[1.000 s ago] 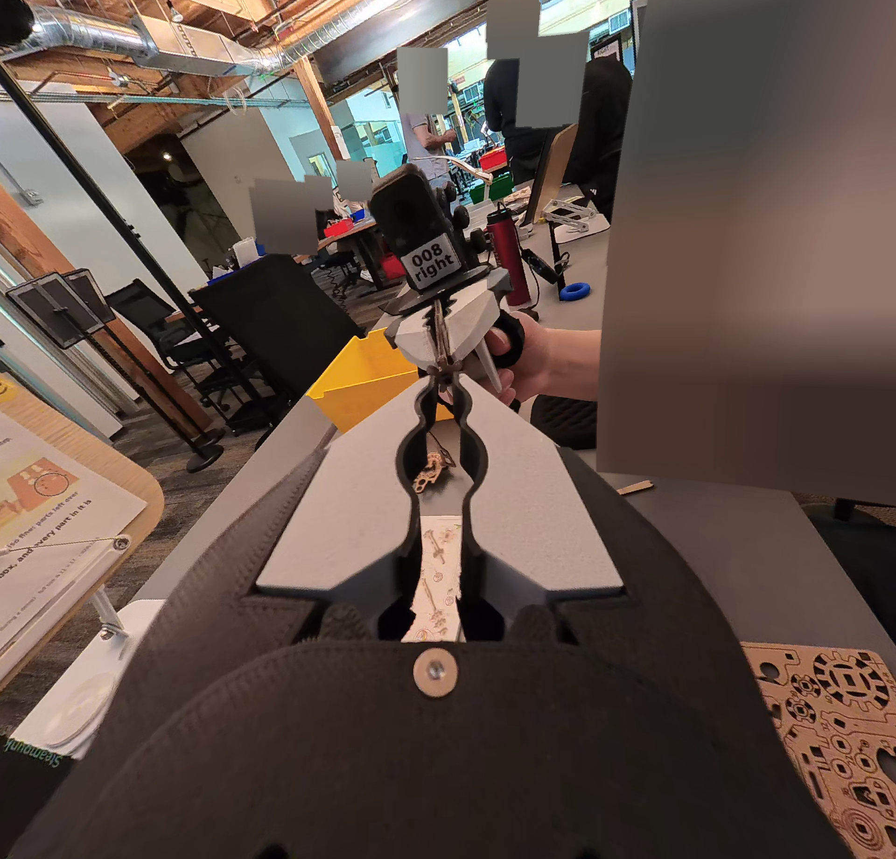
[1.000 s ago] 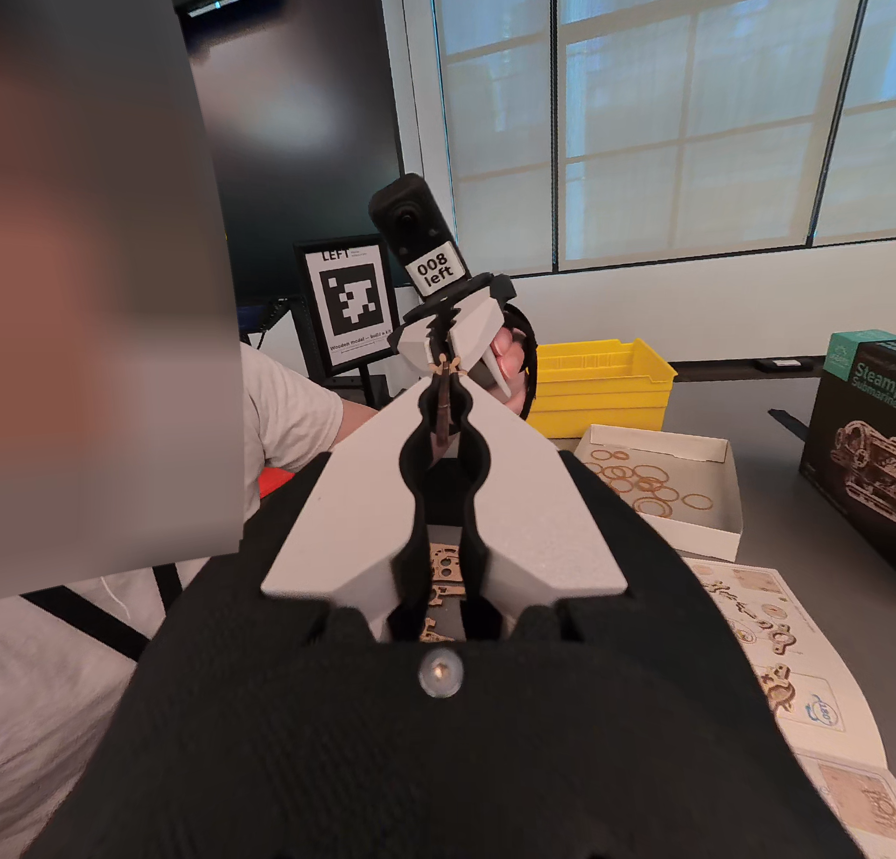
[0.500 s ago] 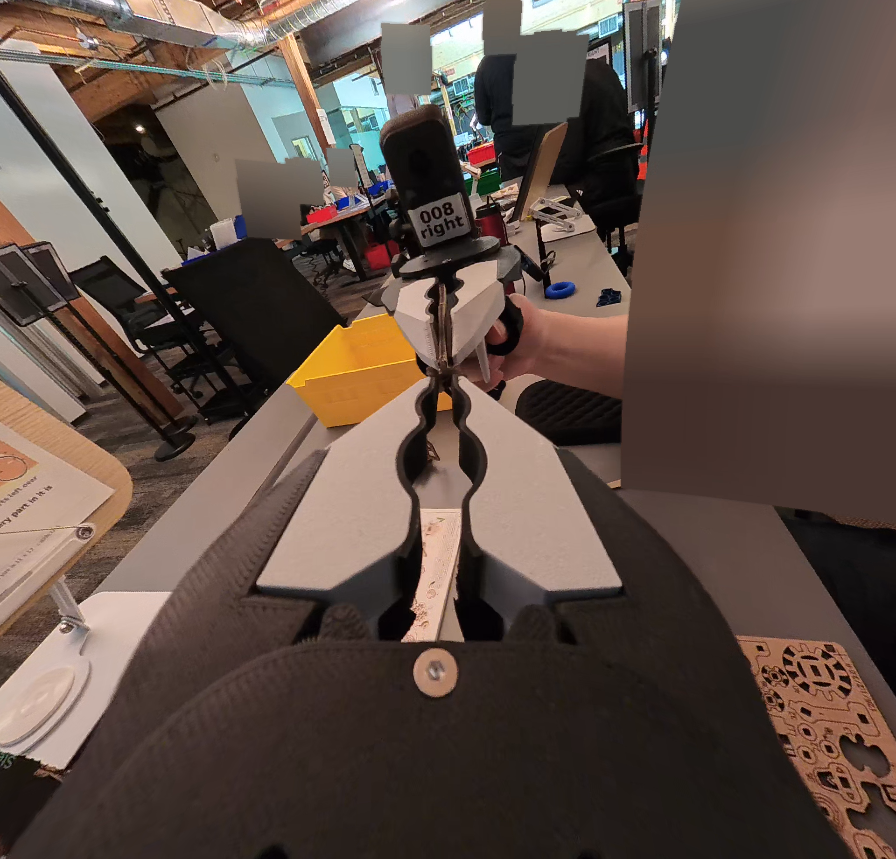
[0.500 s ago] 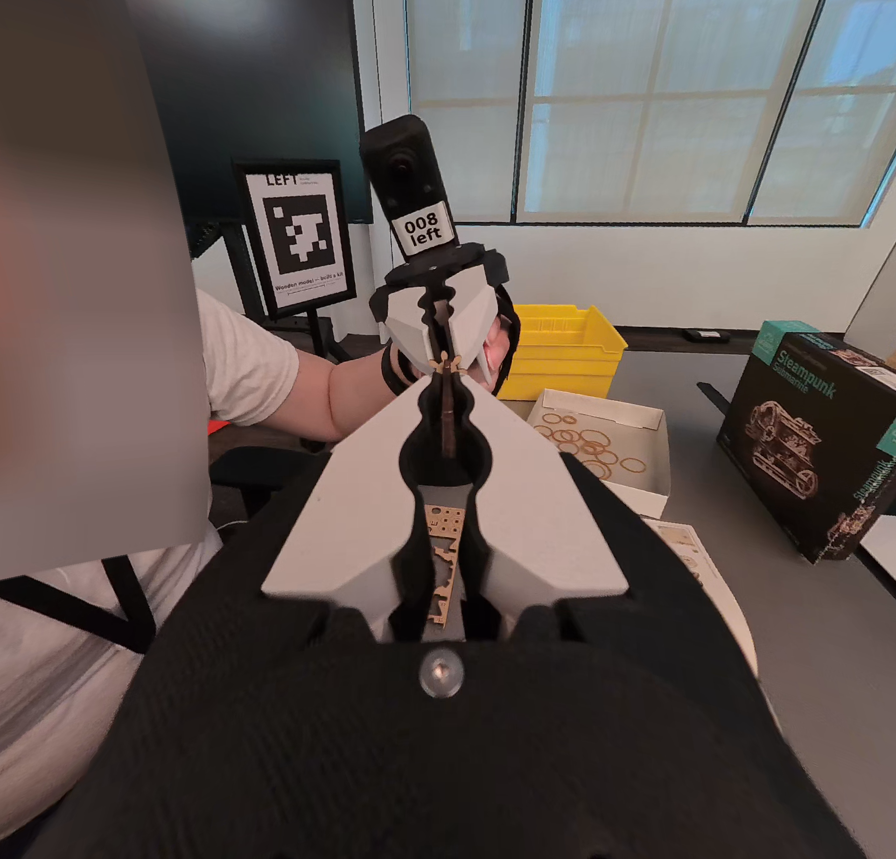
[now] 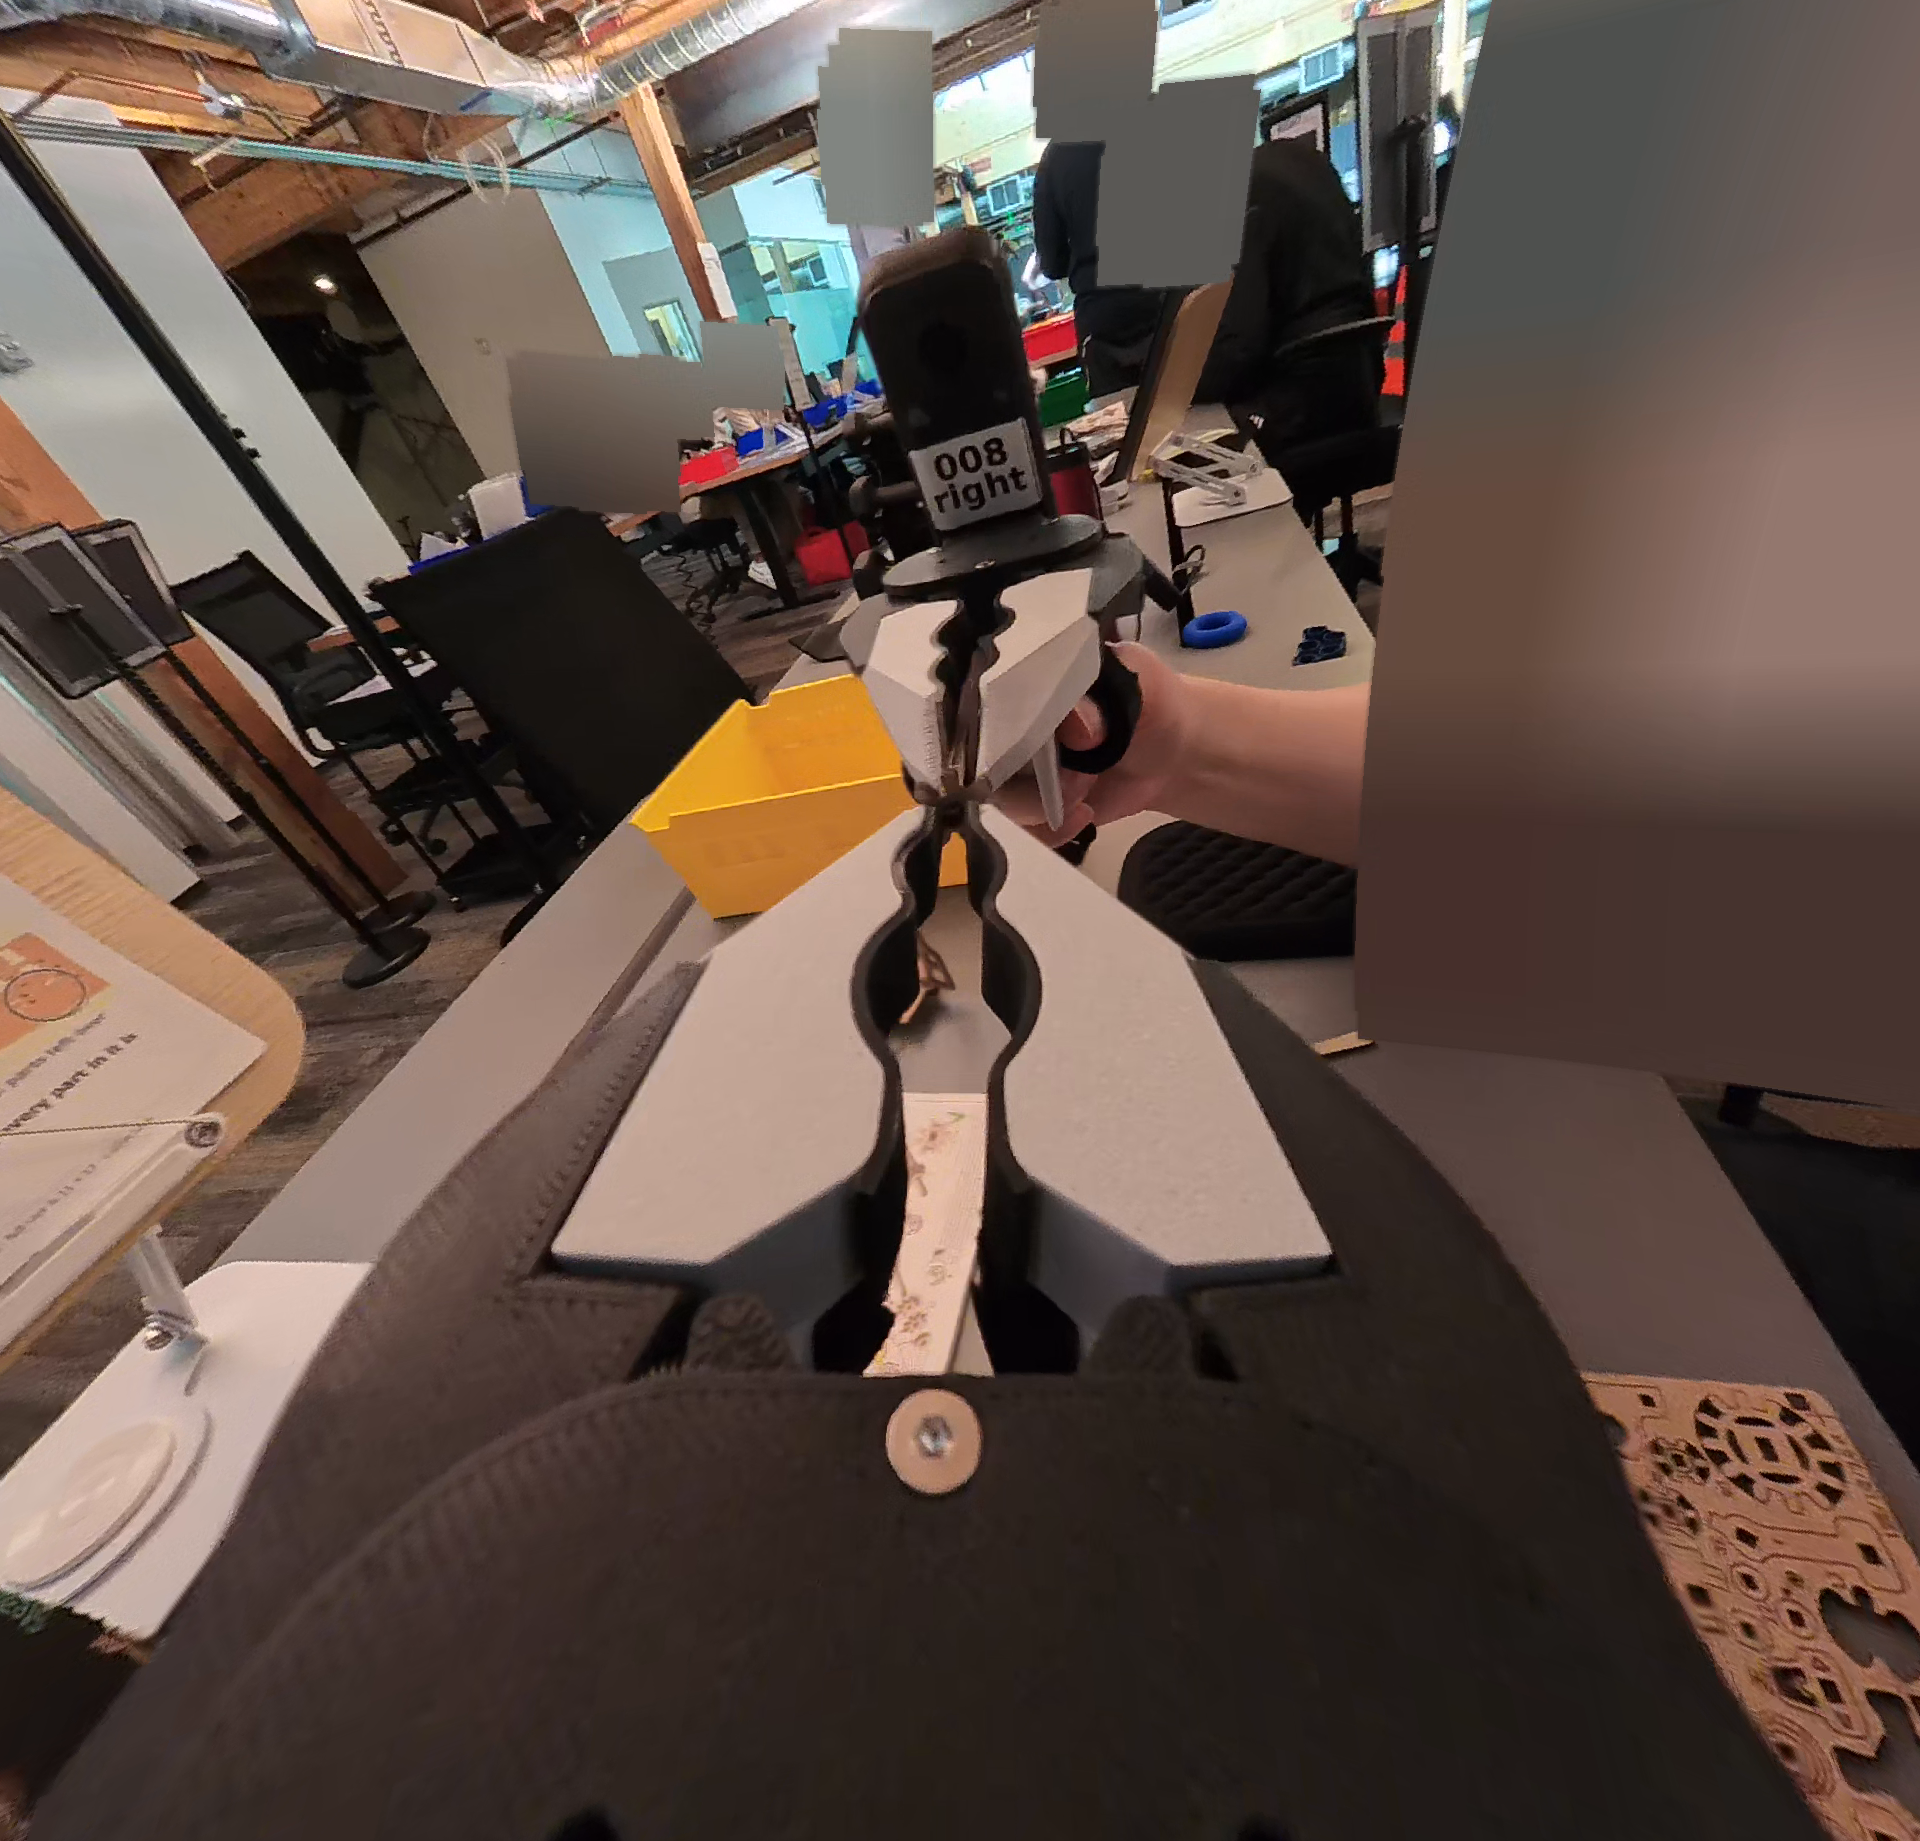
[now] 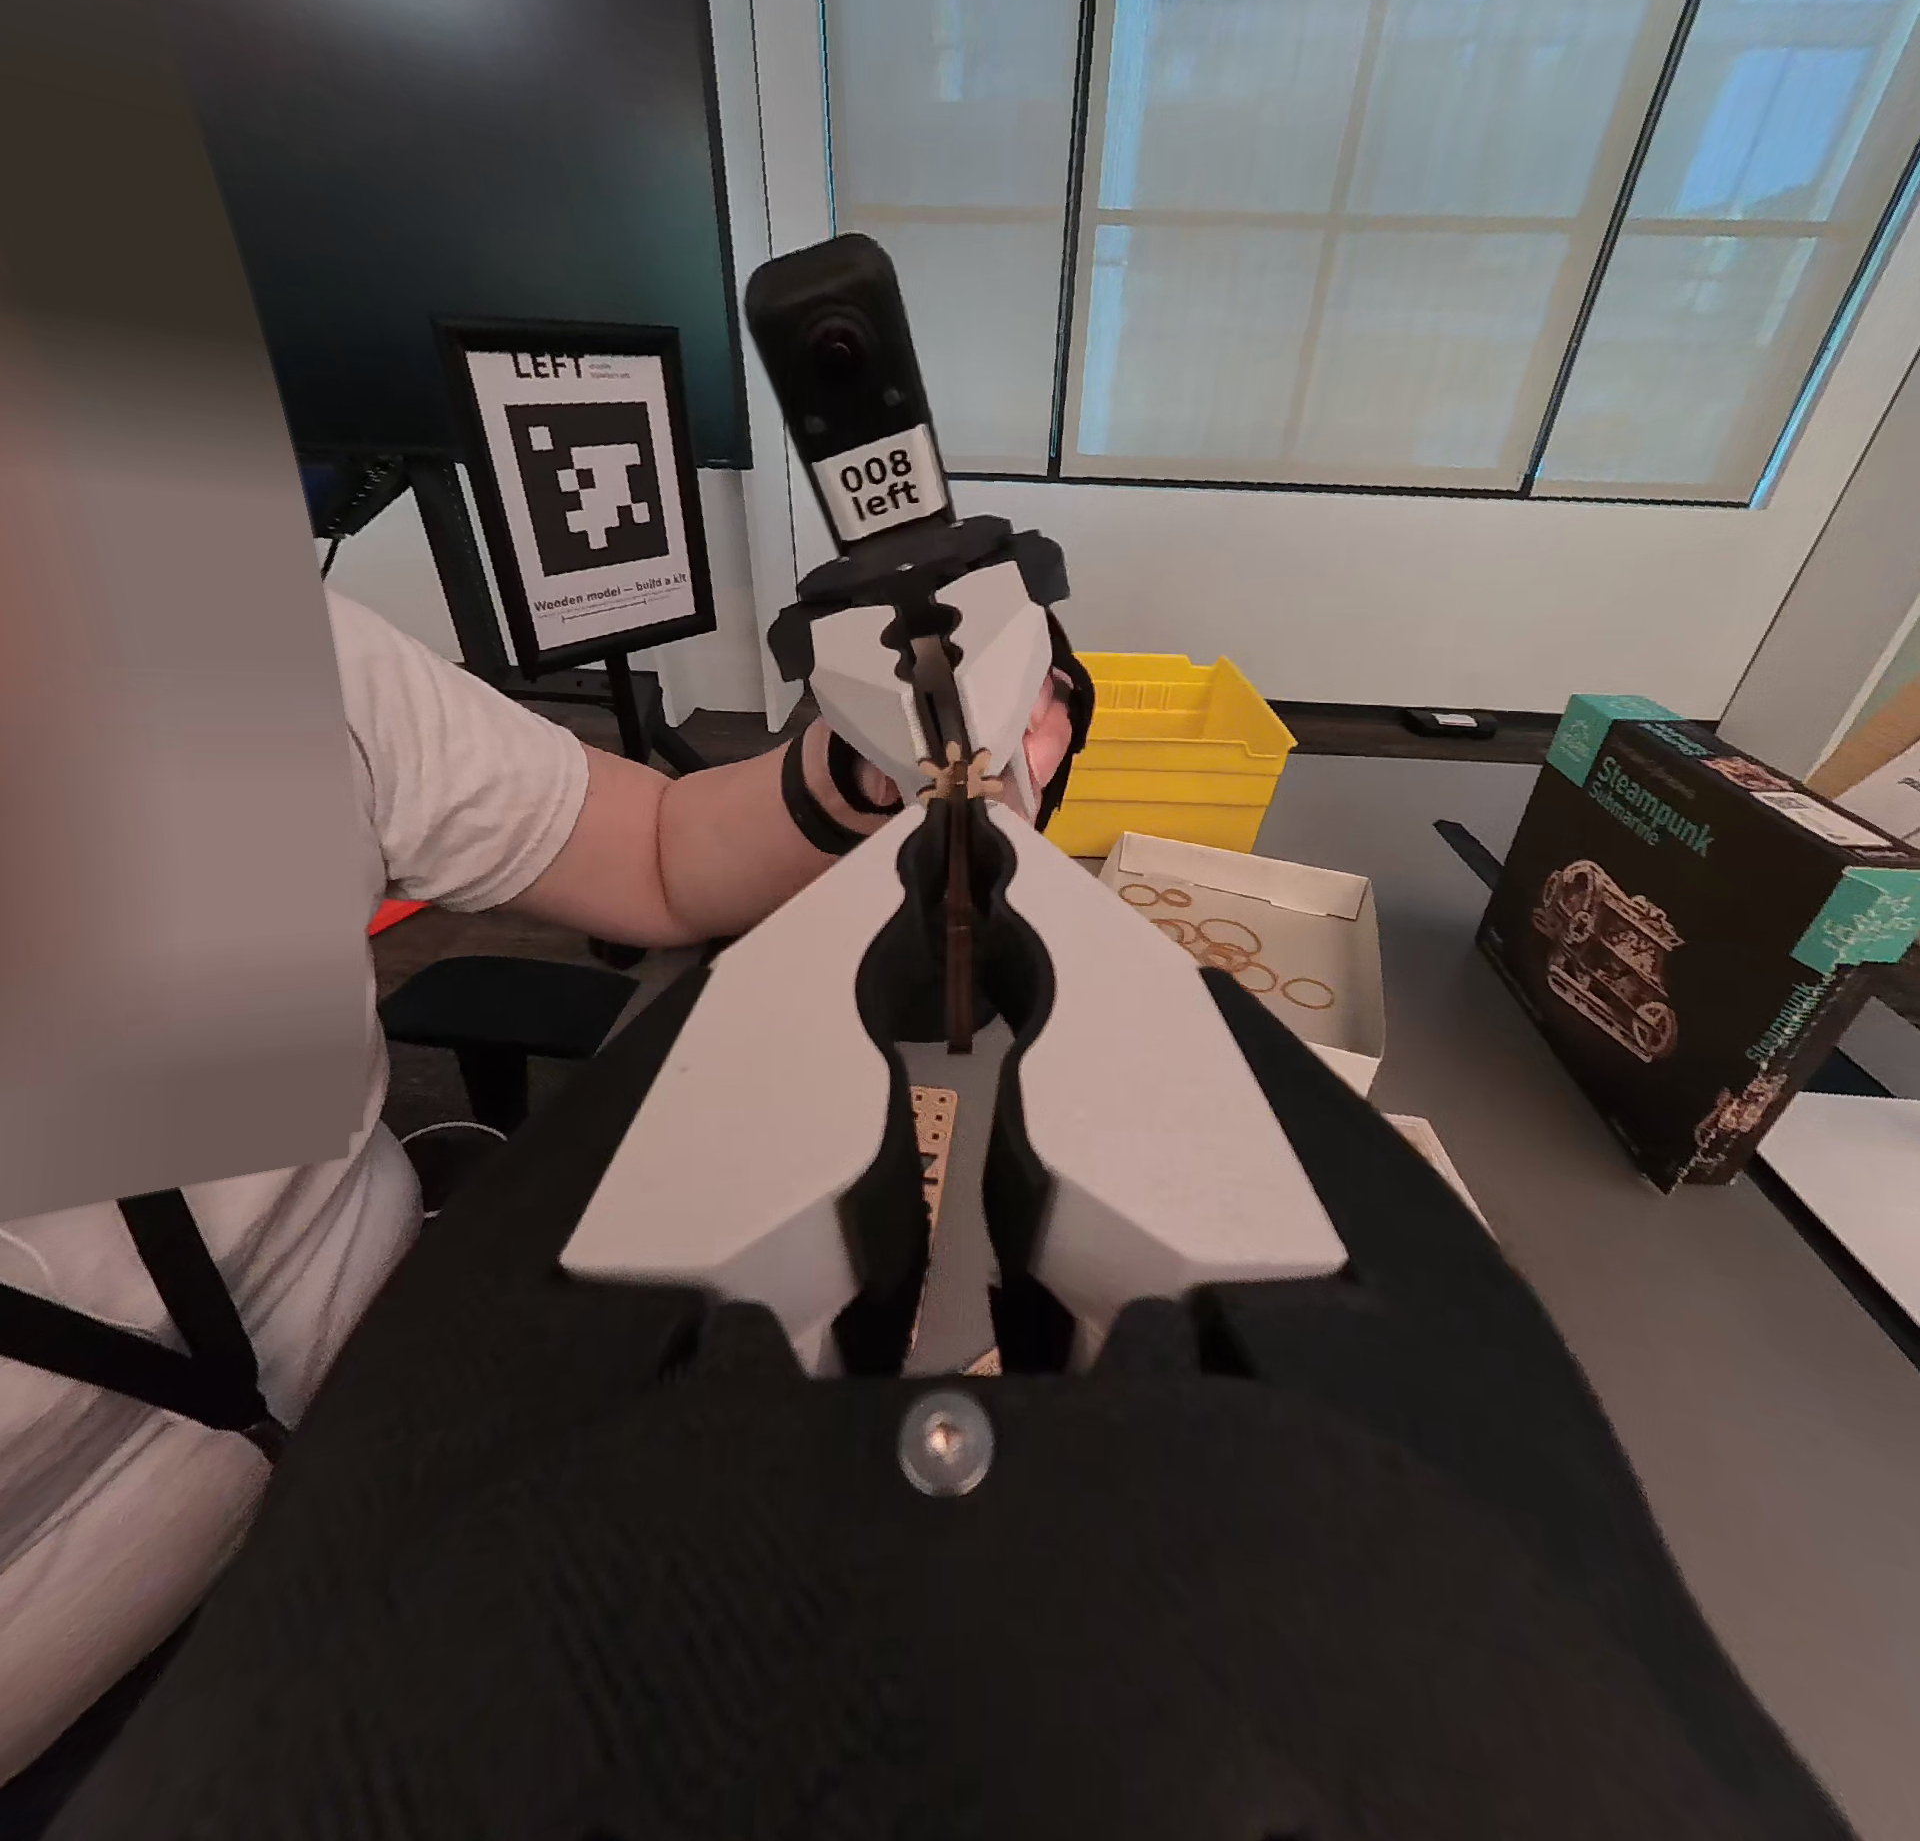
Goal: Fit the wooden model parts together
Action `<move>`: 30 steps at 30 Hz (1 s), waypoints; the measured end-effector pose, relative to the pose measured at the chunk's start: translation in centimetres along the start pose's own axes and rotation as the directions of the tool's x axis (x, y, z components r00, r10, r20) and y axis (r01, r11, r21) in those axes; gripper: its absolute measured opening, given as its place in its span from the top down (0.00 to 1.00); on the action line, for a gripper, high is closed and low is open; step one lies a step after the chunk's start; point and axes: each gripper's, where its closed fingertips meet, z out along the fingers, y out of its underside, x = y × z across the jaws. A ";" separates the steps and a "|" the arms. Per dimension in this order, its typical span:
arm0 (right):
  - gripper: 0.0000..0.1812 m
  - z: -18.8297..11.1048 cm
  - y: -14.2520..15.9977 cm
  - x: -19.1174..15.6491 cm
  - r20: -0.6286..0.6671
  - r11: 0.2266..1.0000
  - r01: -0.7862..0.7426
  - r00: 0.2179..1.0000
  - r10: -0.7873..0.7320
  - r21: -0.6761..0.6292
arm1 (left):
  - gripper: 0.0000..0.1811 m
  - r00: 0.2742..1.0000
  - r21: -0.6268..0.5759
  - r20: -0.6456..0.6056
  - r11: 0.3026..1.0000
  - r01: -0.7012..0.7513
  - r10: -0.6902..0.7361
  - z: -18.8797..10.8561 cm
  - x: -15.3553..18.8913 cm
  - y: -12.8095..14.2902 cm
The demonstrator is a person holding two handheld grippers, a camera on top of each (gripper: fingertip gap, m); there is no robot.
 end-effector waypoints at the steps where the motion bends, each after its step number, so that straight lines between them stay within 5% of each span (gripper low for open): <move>1: 0.99 0.0 -0.1 -0.2 0.009 1.000 0.006 1.000 -0.006 -0.002 | 0.99 1.000 0.004 -0.021 1.000 0.021 -0.021 0.0 0.2 -0.1; 12: 0.99 -0.3 0.5 -0.8 -0.011 0.975 0.200 0.979 -0.202 -0.098 | 1.00 0.997 -0.015 -0.071 1.000 -0.001 0.000 0.1 1.0 0.5; 30: 0.99 0.1 1.1 -1.7 -0.001 0.947 0.284 0.958 -0.287 -0.153 | 0.98 0.994 -0.055 -0.080 0.995 -0.080 0.075 0.2 1.9 0.7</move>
